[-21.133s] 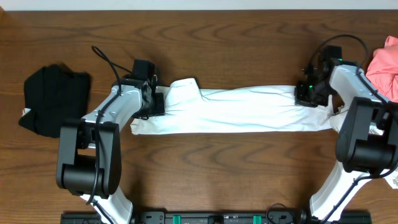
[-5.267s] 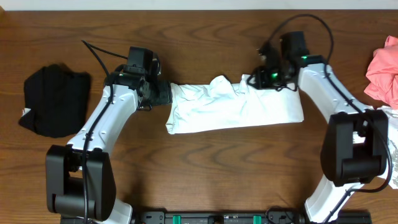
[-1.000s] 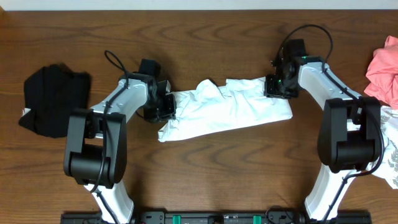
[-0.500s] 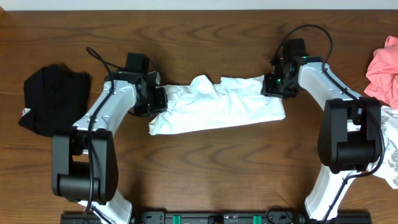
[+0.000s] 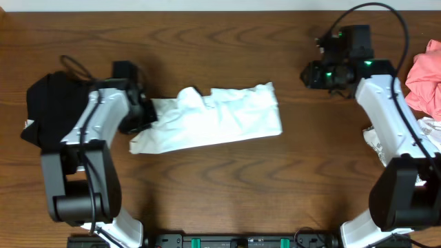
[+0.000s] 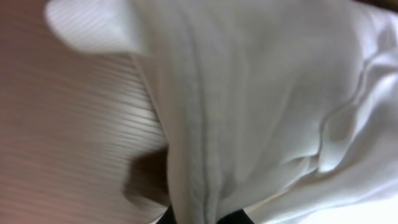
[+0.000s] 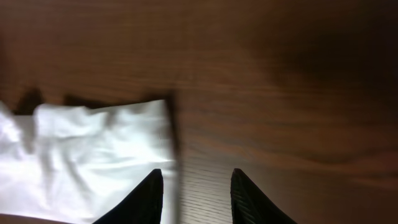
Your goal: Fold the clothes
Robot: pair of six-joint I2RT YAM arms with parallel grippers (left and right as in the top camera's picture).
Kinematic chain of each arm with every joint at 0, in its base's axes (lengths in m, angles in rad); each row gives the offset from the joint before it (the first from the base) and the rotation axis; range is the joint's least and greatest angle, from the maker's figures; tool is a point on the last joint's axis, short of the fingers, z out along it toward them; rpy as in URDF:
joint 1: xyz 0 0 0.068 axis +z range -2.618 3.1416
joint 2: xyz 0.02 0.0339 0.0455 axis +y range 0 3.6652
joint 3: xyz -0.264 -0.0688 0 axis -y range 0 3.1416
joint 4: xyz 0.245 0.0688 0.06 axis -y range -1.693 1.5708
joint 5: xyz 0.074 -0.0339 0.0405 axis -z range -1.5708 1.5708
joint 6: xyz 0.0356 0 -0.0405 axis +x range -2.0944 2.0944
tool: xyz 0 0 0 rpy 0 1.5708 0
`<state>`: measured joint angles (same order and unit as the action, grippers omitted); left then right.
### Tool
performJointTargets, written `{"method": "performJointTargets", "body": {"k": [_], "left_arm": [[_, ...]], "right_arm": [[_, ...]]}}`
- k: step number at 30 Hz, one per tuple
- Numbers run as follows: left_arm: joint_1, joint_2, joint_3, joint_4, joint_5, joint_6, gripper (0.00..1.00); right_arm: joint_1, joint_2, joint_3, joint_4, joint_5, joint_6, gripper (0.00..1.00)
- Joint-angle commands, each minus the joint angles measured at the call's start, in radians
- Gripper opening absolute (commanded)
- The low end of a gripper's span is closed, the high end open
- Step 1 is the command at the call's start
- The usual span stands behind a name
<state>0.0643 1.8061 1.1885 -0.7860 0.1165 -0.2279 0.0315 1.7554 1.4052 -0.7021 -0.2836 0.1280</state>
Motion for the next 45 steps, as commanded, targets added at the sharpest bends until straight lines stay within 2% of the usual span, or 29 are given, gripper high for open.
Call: {"method": "performJointTargets", "body": {"k": [1,12,20,26,36,45], "left_arm": [[0.074,-0.012,0.027,-0.006,-0.041,0.017,0.06],[0.233,-0.080,0.094,0.005,-0.055,0.017,0.06],[0.228,-0.148,0.142,0.004,-0.053,0.005,0.06],[0.096,-0.154,0.142,0.001,-0.046,-0.010,0.06],[-0.208,-0.152,0.142,0.029,-0.063,-0.056,0.06],[-0.369,-0.115,0.142,0.089,-0.080,-0.067,0.06]], "right_arm": [[-0.048,-0.033,0.004,-0.016,-0.004,-0.008,0.34],[-0.128,-0.037,0.004,-0.077,-0.001,-0.006,0.33],[-0.131,-0.037,0.004,-0.080,0.000,-0.007,0.33],[-0.131,-0.037,0.004,-0.095,-0.001,-0.007,0.33],[-0.130,-0.037,0.004,-0.111,-0.001,-0.010,0.33],[-0.130,-0.037,0.004,-0.131,-0.001,-0.010,0.33]]}}
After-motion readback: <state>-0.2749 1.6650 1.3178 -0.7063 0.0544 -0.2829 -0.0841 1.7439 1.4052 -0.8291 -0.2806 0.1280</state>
